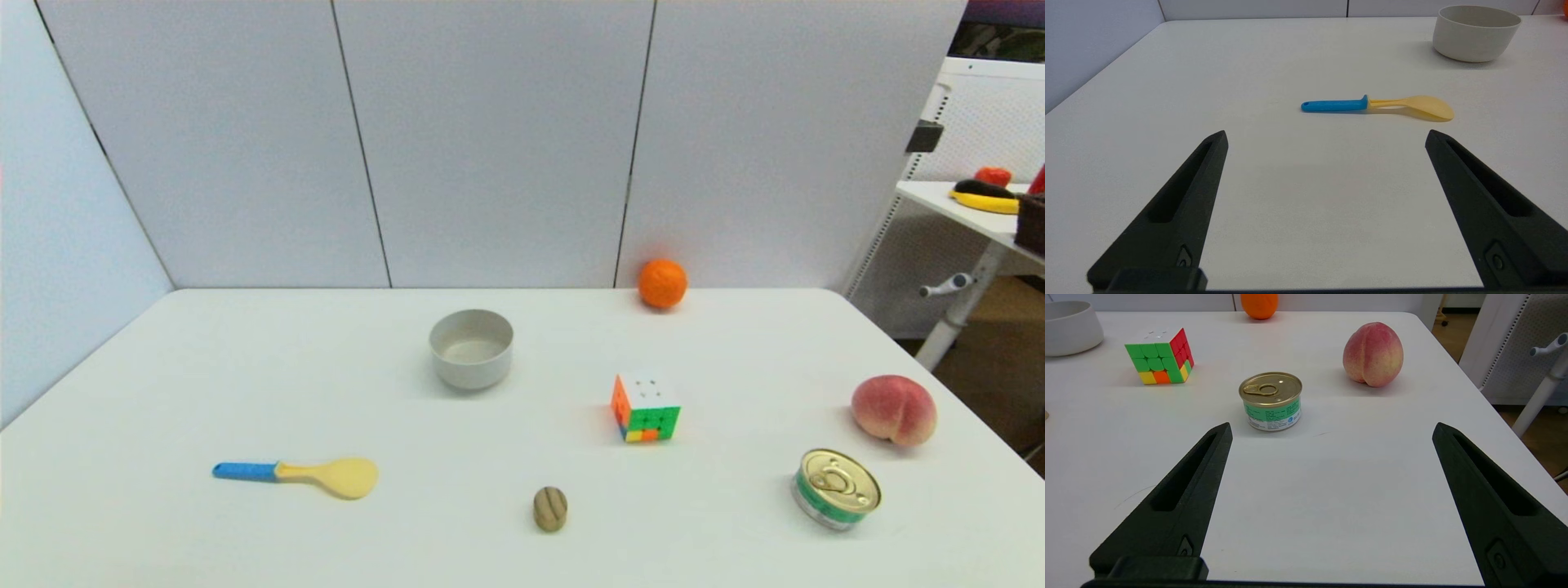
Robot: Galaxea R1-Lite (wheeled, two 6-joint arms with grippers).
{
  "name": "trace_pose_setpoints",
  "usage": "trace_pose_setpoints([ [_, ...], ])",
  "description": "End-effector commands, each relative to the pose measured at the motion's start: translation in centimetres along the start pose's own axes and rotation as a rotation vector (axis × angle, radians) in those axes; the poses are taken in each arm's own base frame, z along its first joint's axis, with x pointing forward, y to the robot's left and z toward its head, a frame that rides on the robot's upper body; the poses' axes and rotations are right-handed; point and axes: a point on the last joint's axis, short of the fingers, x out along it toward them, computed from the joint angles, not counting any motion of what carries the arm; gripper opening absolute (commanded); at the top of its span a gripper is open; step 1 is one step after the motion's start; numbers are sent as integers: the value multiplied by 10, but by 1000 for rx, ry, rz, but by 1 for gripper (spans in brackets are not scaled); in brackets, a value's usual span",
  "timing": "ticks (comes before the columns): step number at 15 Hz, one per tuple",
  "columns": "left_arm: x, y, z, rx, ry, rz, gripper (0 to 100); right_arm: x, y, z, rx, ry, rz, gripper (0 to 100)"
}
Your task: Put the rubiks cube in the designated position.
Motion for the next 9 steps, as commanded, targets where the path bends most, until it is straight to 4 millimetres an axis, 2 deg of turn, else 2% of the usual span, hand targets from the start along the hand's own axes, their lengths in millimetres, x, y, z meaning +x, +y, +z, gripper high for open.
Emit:
trace_pose_setpoints([
  [1, 0, 0, 0, 0, 1, 1, 100, 0, 0, 0, 0, 2, -2, 100],
  [9, 0, 0, 0, 0, 1, 1, 100, 0, 0, 0, 0, 1, 0, 100],
])
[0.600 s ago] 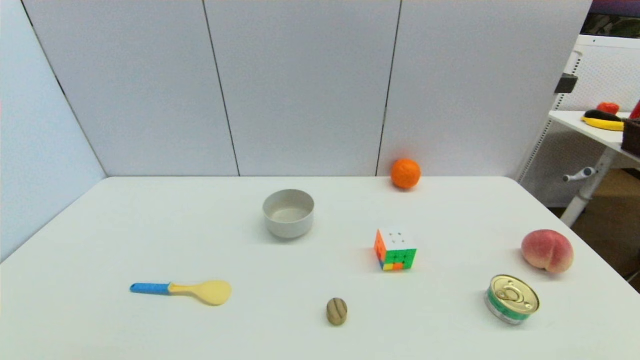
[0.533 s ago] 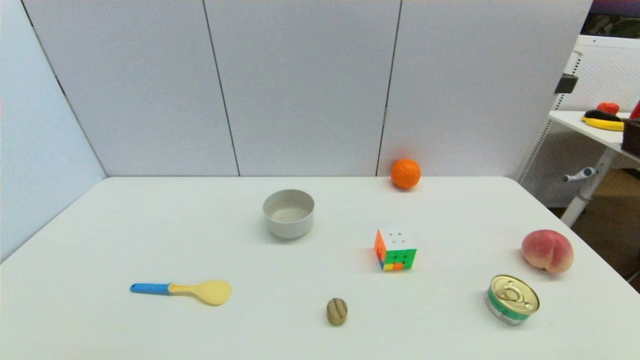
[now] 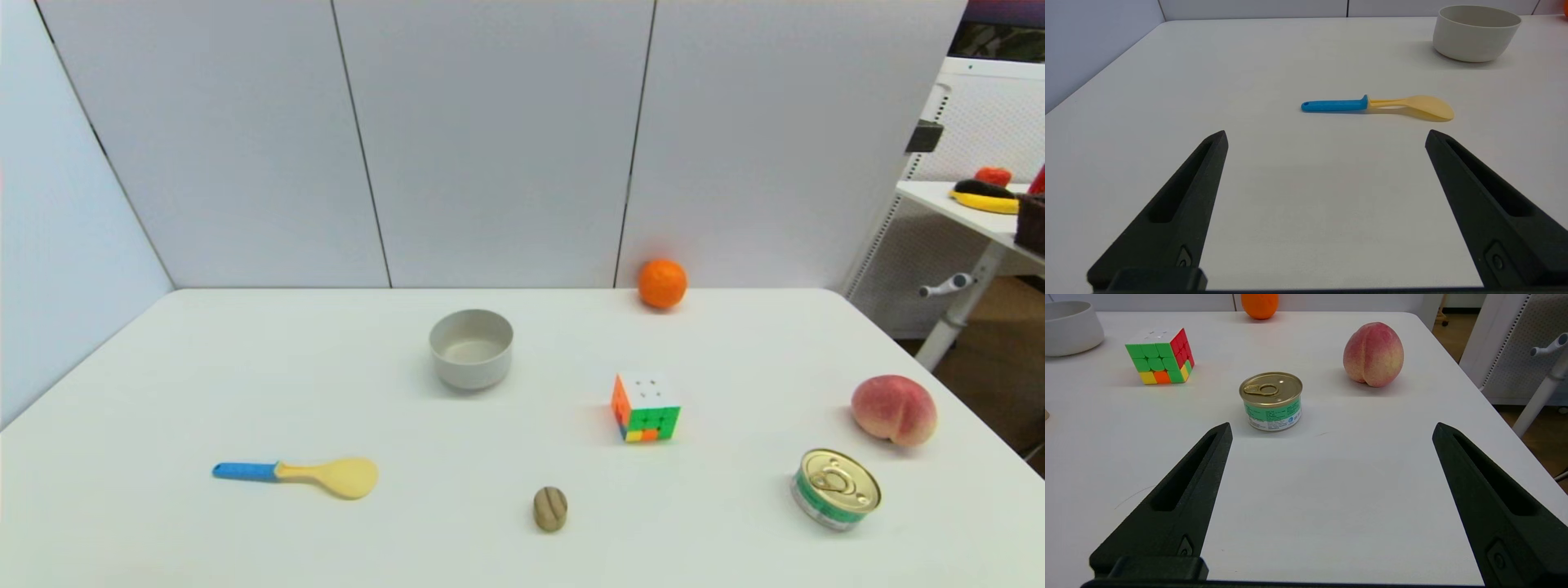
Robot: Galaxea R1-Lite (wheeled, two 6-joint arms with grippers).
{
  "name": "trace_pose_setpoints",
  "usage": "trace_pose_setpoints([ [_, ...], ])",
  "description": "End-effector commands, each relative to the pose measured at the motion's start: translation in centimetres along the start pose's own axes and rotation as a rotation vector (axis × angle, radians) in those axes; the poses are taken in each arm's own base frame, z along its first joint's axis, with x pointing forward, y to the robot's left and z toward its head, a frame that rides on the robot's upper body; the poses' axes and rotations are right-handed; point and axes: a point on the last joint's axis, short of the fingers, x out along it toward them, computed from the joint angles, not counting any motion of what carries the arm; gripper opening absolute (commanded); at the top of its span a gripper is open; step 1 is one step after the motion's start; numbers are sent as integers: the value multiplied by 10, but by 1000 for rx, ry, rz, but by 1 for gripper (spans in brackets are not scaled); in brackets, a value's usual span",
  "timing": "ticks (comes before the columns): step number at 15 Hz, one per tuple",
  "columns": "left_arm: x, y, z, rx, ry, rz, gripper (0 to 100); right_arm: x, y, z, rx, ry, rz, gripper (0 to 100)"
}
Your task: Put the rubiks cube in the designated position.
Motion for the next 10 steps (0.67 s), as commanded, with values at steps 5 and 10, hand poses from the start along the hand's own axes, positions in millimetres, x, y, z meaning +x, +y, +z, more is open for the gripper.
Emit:
trace_pose_setpoints([
  [5, 0, 0, 0, -1, 3, 1, 100, 0, 0, 0, -1, 1, 0, 100],
  [10, 5, 1, 18, 55, 54, -15, 100, 0, 0, 0, -1, 1, 2, 100],
])
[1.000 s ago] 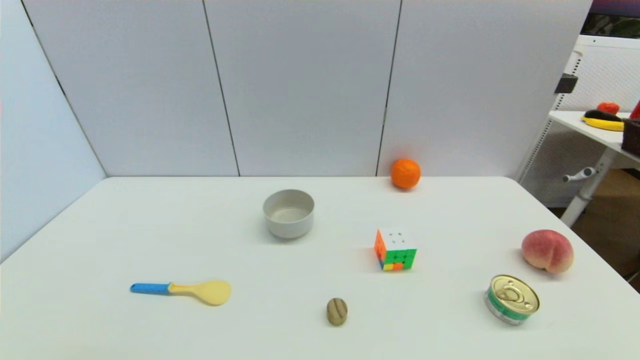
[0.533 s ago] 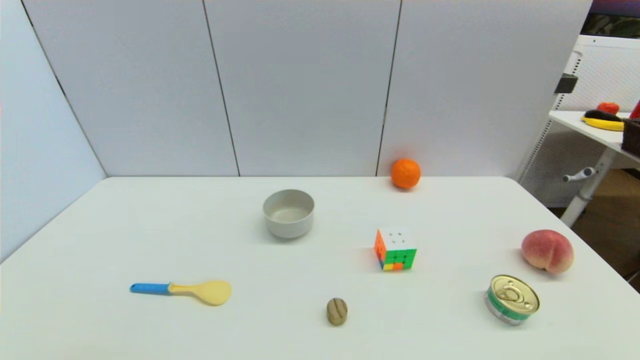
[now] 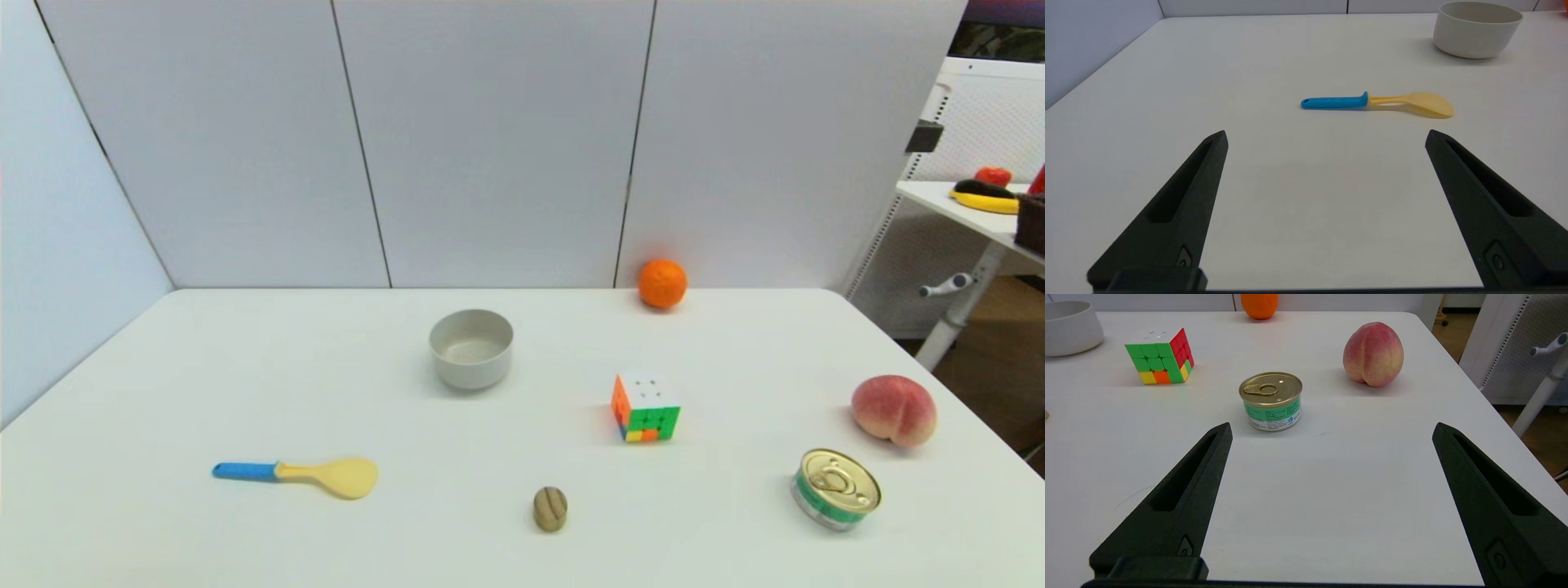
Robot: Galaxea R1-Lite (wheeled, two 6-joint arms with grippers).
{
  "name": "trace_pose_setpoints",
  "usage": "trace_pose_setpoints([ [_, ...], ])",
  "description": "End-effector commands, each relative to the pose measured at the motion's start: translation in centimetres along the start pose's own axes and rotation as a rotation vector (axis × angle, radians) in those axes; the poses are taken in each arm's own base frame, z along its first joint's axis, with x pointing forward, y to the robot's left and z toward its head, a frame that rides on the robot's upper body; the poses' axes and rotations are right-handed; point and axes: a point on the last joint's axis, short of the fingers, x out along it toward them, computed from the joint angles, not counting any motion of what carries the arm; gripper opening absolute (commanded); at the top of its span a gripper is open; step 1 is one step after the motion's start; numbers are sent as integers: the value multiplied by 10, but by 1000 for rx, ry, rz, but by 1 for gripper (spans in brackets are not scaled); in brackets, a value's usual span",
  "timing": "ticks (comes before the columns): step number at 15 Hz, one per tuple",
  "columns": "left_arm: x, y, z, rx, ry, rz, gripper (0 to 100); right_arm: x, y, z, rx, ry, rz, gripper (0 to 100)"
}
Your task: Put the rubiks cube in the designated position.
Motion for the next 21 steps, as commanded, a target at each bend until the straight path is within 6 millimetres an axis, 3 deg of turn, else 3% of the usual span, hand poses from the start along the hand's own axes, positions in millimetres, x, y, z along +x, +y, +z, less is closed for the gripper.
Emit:
trace_pose_setpoints([
  [1, 12, 1, 30, 133, 104, -26, 100, 0, 0, 0, 0, 1, 2, 100],
  [6, 46, 2, 85, 283, 268, -192, 100, 0, 0, 0, 1, 1, 0, 100],
  [12, 150, -13, 157, 515, 332, -437, 100, 0, 0, 0, 0, 1, -2, 100],
  [13, 175, -20, 164, 526, 342, -496, 100, 0, 0, 0, 0, 1, -2, 100],
  [16, 228, -51, 176, 537, 337, -644, 100, 0, 0, 0, 0, 3, -2, 100],
  [18, 260, -78, 172, 546, 358, -721, 100, 0, 0, 0, 1, 1, -2, 100],
  [21, 292, -115, 171, 561, 347, -803, 100, 0, 0, 0, 1, 1, -2, 100],
])
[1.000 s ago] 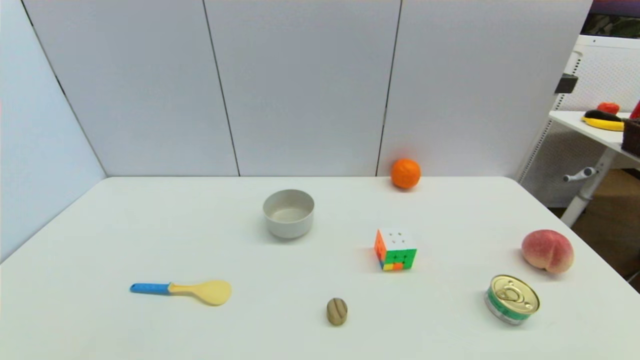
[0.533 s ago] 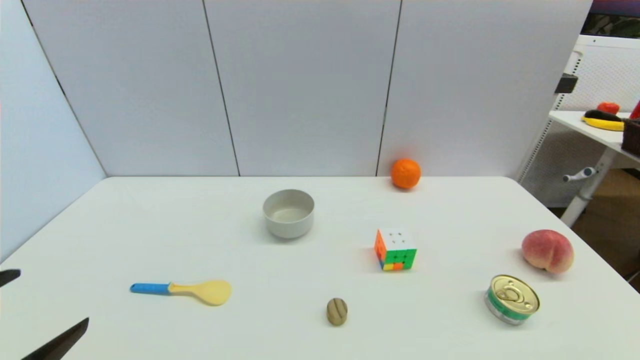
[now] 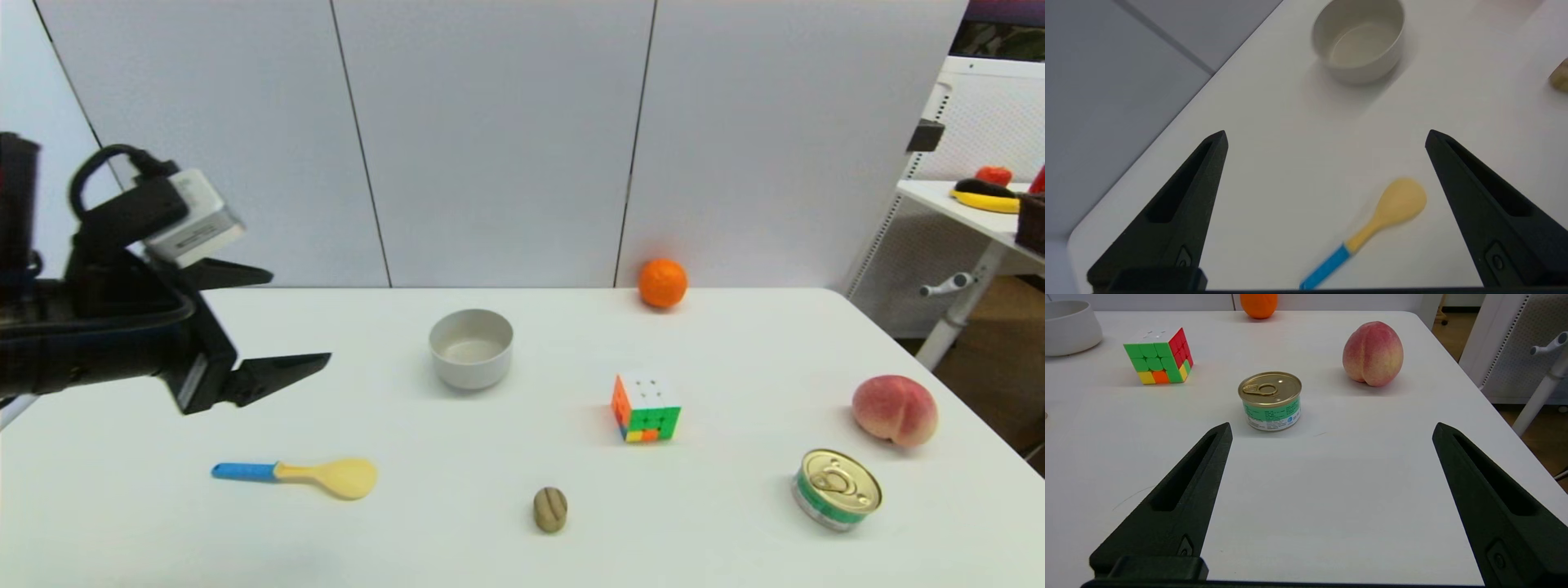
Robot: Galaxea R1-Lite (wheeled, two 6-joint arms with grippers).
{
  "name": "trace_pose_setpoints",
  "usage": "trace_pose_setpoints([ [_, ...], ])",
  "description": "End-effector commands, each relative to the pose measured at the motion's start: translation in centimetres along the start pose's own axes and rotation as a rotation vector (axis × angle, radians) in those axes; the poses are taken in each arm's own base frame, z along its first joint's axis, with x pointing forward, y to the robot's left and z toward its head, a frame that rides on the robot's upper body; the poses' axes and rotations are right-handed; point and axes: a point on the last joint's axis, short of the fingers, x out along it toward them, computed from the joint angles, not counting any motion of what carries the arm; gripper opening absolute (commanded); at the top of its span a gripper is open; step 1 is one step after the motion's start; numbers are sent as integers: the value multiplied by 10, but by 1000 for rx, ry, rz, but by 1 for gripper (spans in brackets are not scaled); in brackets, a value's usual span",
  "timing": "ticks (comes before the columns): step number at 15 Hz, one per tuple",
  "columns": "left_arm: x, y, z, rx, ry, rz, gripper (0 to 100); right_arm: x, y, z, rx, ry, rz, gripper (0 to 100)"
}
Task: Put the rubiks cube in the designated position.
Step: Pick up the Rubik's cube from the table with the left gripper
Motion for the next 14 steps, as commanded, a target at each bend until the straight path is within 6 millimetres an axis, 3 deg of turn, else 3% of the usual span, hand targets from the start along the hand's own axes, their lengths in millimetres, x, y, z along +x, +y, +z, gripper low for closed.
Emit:
trace_pose_setpoints([
  [1, 96, -8, 38, 50, -4, -175, 100, 0, 0, 0, 1, 1, 0, 100],
  [3, 116, -22, 55, 12, -25, -224, 100, 0, 0, 0, -1, 1, 0, 100],
  [6, 138, -48, 63, -70, -4, -299, 100, 0, 0, 0, -1, 1, 1, 100],
  [14, 157, -95, 116, -262, 35, -290, 100, 0, 0, 0, 1, 1, 1, 100],
])
